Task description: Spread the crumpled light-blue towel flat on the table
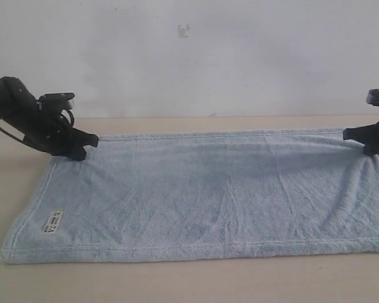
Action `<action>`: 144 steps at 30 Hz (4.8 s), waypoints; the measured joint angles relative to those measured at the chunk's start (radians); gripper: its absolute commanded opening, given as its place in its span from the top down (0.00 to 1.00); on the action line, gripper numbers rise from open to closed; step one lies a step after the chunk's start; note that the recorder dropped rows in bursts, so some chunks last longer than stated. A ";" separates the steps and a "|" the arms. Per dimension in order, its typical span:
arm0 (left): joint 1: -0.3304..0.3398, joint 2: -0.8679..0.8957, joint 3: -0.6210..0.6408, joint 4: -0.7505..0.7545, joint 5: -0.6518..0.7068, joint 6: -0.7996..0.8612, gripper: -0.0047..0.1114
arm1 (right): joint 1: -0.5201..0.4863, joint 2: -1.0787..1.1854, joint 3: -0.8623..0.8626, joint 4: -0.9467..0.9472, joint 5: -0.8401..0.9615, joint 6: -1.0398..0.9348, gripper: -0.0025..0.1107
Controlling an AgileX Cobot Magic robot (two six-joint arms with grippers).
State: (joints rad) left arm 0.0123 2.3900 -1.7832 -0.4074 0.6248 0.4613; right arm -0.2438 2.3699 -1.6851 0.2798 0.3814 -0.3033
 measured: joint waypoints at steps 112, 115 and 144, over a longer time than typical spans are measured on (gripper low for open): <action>0.013 -2.252 1.760 0.321 -0.753 -0.608 0.93 | 0.074 -2.365 1.688 -0.173 -0.043 -0.135 0.98; 0.081 -2.330 1.778 0.388 -0.488 -0.677 0.93 | 0.074 -2.365 1.688 -0.173 -0.043 -0.135 0.98; 0.156 -2.386 1.784 0.456 -0.266 -0.592 0.93 | 0.074 -2.365 1.688 -0.173 -0.043 -0.136 0.98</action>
State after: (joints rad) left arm 0.1684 0.0036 0.0009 0.0490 0.3584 -0.1312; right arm -0.1697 0.0050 0.0027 0.1068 0.3386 -0.4394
